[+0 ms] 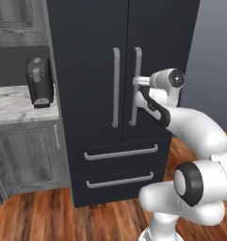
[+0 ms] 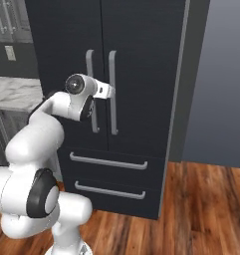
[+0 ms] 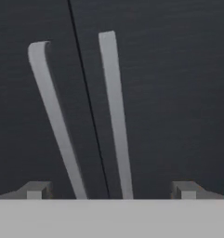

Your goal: Retrieve the fish from the fridge and place it on the saucepan with marinade on the stove.

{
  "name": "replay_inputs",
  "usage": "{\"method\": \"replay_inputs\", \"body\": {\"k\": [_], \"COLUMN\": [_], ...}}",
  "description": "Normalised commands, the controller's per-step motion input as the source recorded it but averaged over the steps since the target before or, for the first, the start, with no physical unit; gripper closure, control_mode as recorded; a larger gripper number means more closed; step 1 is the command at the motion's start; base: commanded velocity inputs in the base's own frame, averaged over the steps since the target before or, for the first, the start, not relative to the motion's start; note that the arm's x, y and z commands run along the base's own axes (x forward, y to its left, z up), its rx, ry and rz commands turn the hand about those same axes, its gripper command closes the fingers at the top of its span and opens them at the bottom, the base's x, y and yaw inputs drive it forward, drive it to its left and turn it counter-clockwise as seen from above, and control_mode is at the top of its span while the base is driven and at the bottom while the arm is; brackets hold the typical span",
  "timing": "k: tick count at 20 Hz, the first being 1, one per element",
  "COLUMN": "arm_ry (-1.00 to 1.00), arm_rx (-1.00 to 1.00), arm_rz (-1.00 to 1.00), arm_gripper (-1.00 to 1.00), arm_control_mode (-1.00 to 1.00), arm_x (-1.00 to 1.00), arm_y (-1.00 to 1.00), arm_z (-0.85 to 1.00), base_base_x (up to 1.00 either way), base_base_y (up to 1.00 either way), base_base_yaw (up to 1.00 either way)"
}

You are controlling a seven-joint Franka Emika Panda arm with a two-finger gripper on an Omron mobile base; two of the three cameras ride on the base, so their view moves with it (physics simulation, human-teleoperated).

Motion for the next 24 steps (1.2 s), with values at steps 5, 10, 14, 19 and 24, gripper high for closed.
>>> {"method": "replay_inputs", "body": {"k": [5, 10, 14, 19, 24], "arm_ry": [-0.37, -0.17, -0.11, -0.02, 0.00], "arm_rx": [0.00, 0.00, 0.00, 0.00, 0.00], "arm_rz": [0.00, 0.00, 0.01, 0.00, 0.02], "arm_gripper": [-1.00, -1.00, -1.00, -1.00, -1.00], "arm_control_mode": [-1.00, -1.00, -1.00, -1.00, -1.00], "arm_x": [0.01, 0.05, 0.00, 0.22, 0.49], "arm_y": [-0.20, -0.01, 0.00, 0.00, 0.00], "arm_z": [0.12, 0.54, 0.55, 0.40, 0.06], "base_base_x": [0.00, 0.00, 0.00, 0.00, 0.00], "base_base_y": [0.00, 0.00, 0.00, 0.00, 0.00], "base_base_yaw": [0.00, 0.00, 0.00, 0.00, 0.00]}}
